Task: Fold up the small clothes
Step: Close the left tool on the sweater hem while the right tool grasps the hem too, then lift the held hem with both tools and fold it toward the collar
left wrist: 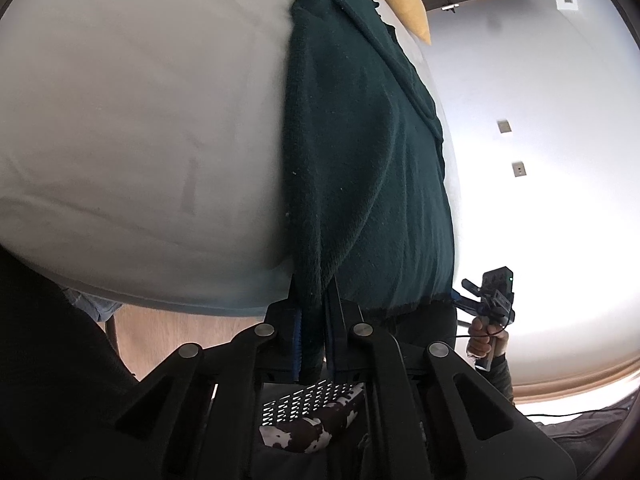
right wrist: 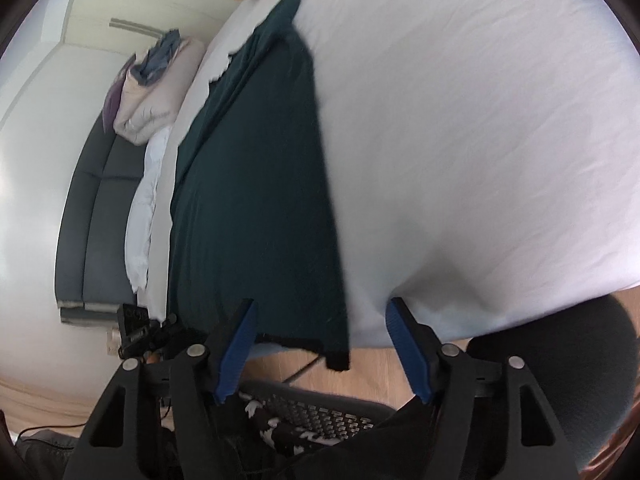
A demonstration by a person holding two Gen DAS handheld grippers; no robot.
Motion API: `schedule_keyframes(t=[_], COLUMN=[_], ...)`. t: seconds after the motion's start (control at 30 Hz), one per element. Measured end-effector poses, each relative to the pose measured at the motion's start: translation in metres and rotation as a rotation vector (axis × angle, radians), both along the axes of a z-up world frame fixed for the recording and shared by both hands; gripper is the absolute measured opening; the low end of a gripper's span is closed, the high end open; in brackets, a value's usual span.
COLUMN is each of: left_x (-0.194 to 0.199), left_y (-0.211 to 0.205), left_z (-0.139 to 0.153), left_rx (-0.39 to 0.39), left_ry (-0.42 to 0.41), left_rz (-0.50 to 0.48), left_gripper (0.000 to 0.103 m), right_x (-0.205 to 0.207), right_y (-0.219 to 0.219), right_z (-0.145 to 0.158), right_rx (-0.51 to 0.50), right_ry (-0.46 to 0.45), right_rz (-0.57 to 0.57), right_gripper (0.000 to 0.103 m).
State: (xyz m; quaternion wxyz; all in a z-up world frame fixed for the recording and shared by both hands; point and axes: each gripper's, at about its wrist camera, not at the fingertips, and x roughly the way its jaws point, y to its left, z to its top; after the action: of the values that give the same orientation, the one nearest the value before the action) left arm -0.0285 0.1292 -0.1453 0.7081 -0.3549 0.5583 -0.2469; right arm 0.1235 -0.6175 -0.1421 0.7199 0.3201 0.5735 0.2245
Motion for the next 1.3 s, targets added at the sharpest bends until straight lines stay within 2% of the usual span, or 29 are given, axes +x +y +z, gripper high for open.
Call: schedule_keyframes(t=[0.17,0.27,0.33,0.43,0.9,1.13,1.3], left_x=[-0.002,-0.003,-0.002,-0.002,-0.005,-0.002,0.020], left_y=[0.002,0.002,0.002,0.003,0.003,0.011,0.017], left_z=[-0.001,0.001,0.002,0.006,0.017,0.040,0.066], left_rx=[0.006,0.009,0.012,0.014,0.027,-0.061,-0.112], left_ry=[-0.001,-0.004,-0.007,-0.015,-0.054,-0.122,-0.189], left_rz=[-0.004,-0.015,-0.021,-0.028,-0.047,0.001,0.037], left_gripper=[0.007,0.007,0.006,0.006,0.005,0.005,0.005], right_x=[0.002,0.000,-0.003,-0.004,-0.007,0.002,0.024], right_y=[0.007,0.002,-0.001,0.000,0.007,0.015,0.021], right_z=[-0.008,-0.009,-0.009,-0.009,0.010,0.034,0.056], right_rx=[0.001,0.014,0.024,0.034,0.067,0.140,0.193], right_ry=[0.024,0.023,0.019,0.011,-0.077,-0.162,-0.233], right_rz=[0.018,0.009,0.007,0.007,0.010,0.013,-0.009], right_gripper=[0.060,0.044,0.026,0.013,0.009,0.009,0.009])
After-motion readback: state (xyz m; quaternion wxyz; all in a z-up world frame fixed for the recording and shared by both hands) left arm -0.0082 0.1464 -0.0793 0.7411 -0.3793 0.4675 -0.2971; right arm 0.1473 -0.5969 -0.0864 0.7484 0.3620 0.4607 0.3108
